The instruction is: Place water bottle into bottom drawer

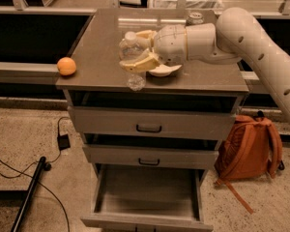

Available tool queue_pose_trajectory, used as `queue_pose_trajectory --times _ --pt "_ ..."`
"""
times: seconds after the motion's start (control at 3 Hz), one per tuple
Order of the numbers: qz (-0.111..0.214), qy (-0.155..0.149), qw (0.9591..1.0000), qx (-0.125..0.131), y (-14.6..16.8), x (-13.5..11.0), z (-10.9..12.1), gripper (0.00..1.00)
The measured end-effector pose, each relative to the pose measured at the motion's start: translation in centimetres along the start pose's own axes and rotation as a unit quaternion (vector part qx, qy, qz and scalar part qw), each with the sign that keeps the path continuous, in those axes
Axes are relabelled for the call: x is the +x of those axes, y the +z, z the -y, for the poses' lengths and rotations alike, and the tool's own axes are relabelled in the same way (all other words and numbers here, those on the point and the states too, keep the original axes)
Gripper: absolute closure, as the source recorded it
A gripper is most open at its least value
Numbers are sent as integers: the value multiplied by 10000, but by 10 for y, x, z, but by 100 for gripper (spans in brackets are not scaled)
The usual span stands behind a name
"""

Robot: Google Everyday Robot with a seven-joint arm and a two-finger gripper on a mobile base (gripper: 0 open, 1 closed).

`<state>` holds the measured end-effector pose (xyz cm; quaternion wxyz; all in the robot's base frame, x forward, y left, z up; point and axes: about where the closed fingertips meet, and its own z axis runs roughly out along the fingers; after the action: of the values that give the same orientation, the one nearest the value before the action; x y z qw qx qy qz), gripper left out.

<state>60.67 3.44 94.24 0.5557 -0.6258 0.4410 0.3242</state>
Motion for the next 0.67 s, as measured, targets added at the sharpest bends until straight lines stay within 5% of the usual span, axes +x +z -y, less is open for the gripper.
queue_pose_trajectory --times 0.33,0.67 --pt "1 0 10000 0 0 0 0 100" --pt "350 149 9993 -61 -1 17 -18 100"
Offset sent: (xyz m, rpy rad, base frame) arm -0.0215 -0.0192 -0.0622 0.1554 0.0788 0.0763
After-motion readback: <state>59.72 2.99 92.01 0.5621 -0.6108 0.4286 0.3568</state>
